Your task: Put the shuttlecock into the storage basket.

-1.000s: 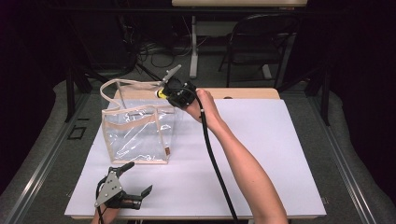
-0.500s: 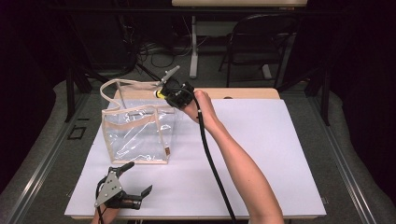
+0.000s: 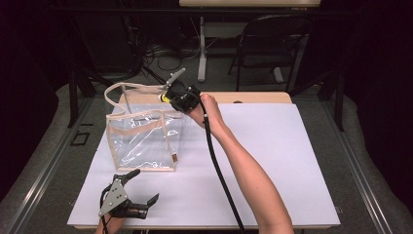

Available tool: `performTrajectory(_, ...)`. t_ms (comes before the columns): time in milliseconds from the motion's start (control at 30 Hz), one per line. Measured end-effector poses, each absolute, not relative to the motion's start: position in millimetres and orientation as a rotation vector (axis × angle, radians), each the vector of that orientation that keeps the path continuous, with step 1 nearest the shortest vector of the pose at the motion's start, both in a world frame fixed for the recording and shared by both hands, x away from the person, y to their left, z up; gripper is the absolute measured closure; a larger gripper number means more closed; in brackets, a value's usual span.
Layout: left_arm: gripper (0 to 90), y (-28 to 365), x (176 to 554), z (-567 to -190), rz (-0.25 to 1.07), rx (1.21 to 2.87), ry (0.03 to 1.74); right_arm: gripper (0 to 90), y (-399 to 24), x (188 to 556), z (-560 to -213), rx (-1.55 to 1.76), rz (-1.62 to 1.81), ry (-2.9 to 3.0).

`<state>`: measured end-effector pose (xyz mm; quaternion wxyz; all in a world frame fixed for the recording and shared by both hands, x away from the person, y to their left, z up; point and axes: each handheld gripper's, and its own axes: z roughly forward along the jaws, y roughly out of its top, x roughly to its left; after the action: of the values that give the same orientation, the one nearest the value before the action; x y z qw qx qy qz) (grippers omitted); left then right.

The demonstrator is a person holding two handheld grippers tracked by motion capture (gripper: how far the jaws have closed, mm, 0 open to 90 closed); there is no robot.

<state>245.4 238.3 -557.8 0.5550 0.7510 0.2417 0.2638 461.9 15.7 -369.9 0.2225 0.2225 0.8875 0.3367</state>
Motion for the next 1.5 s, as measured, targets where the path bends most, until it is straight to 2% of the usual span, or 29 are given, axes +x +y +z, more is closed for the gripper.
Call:
performTrajectory(100, 0.0, 238.7, 245.3, -557.6, 0.624, 1.774, 0.57, 80.5, 15.4, 461.8, -369.6, 0.617, 0.941, 2.444)
performTrajectory(200, 0.0, 238.9, 245.3, -557.5, 0.624, 1.774, 0.57, 68.0, 12.8, 461.3, -368.1, 0.62, 0.969, 2.427)
performTrajectory(233, 0.0, 238.9, 245.3, -557.5, 0.624, 1.774, 0.57, 68.0, 12.8, 461.3, -368.1, 0.62, 0.969, 2.427)
performTrajectory(267, 0.0, 238.9, 245.3, -557.5, 0.624, 1.774, 0.57, 58.6, 9.7, 459.7, -366.6, 0.63, 0.99, 2.412)
performTrajectory(300, 0.0, 238.8, 245.3, -557.5, 0.624, 1.774, 0.57, 58.6, 9.7, 459.7, -366.6, 0.63, 0.99, 2.412)
performTrajectory(467, 0.0, 238.4, 245.2, -557.6, 0.625, 1.775, 0.569, 34.0, -1.4, 457.6, -362.4, 0.7, 1.066, 2.42)
performTrajectory(533, 0.0, 238.4, 245.3, -557.6, 0.625, 1.774, 0.571, 27.6, -7.5, 456.0, -361.0, 0.709, 1.095, 2.42)
performTrajectory(567, 0.0, 238.4, 245.3, -557.6, 0.625, 1.774, 0.571, 27.6, -7.5, 456.0, -361.0, 0.709, 1.095, 2.42)
performTrajectory(600, 0.0, 238.4, 245.3, -557.7, 0.625, 1.775, 0.572, 22.1, -10.7, 454.6, -360.6, 0.72, 1.109, 2.41)
performTrajectory(833, 0.0, 237.1, 245.5, -557.8, 0.624, 1.779, 0.568, 7.5, -29.6, 444.9, -359.2, 0.727, 1.179, 2.376)
performTrajectory(1000, 0.0, 236.9, 245.3, -558.2, 0.622, 1.781, 0.572, 0.4, -36.6, 440.2, -361.7, 0.726, 1.19, 2.393)
performTrajectory(1500, 0.0, 237.5, 245.4, -558.1, 0.622, 1.778, 0.574, 0.0, -58.9, 420.7, -369.2, 0.716, 1.193, 2.389)
